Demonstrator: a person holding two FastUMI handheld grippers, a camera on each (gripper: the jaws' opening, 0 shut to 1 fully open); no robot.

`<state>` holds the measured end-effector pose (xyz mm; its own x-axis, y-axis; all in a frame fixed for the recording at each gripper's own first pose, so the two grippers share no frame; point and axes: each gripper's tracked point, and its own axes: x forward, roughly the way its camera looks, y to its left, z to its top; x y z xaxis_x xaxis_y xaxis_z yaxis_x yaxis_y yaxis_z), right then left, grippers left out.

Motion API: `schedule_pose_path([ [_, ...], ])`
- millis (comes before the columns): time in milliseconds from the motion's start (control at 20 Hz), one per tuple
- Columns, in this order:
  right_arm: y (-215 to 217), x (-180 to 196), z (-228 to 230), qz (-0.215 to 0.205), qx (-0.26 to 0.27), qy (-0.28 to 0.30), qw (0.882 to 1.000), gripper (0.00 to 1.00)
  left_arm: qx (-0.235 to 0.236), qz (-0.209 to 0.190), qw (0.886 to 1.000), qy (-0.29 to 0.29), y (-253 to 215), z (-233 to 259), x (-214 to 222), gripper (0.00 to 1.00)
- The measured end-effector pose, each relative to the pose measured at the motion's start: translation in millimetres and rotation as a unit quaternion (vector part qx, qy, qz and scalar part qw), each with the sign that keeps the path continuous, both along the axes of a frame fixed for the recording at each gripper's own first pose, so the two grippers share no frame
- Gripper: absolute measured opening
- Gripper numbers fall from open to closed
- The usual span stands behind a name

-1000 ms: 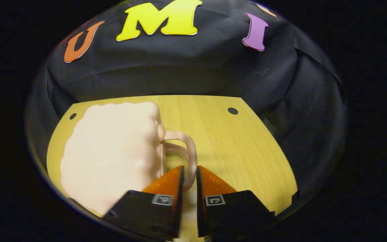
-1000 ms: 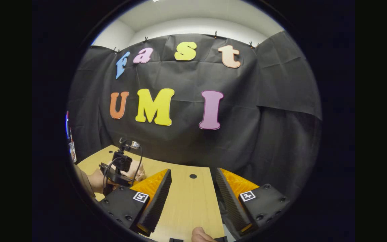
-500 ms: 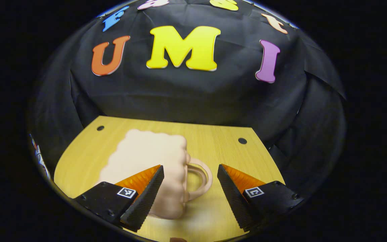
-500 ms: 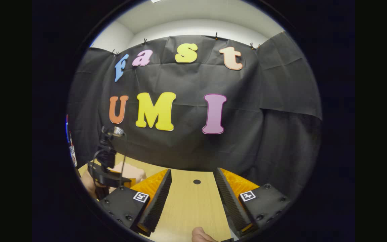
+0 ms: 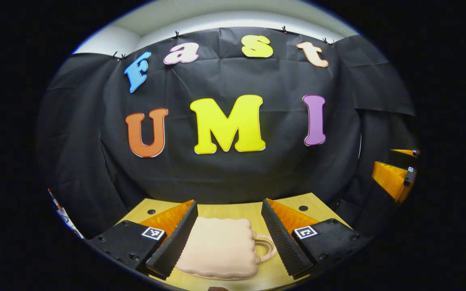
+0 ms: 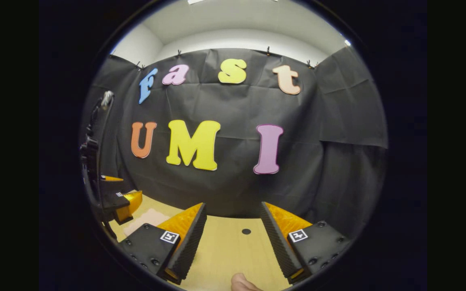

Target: First open the suitcase, pack the skin care products into it, and then close the suitcase.

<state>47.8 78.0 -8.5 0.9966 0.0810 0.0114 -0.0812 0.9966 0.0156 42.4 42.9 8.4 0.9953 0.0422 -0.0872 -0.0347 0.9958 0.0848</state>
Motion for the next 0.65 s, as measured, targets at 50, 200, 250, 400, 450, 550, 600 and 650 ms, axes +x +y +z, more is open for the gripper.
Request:
schedule_pose_path([
  [50, 8, 2, 2, 0.004, -0.001, 0.002, 1.0, 0.8, -0.002, 0.001, 1.0, -0.007, 4, 6, 0, 1.0],
  [200, 29, 8, 6, 0.017, -0.011, 0.002, 1.0, 0.79, -0.025, 0.005, 0.999, -0.019, 13, 13, -4, 1.0],
  [250, 33, 9, 9, 0.017, -0.015, -0.003, 1.0, 0.8, -0.029, 0.008, 0.999, -0.023, 16, 16, -5, 1.0],
  [400, 44, 8, 14, 0.028, -0.008, -0.007, 1.0, 0.79, -0.033, 0.012, 0.999, -0.024, 19, 16, -1, 1.0],
  [450, 46, 9, 13, 0.029, -0.009, -0.007, 1.0, 0.79, -0.033, 0.012, 0.999, -0.024, 20, 17, -1, 1.0],
  [550, 46, 9, 14, 0.029, -0.008, -0.005, 1.0, 0.8, -0.034, 0.013, 0.999, -0.026, 19, 20, -1, 1.0],
  [600, 48, 11, 14, 0.03, -0.006, -0.004, 1.0, 0.8, -0.034, 0.011, 0.999, -0.025, 18, 20, -1, 1.0],
  [650, 49, 11, 15, 0.031, -0.002, -0.003, 1.0, 0.79, -0.03, 0.01, 0.999, -0.026, 18, 21, -2, 1.0],
])
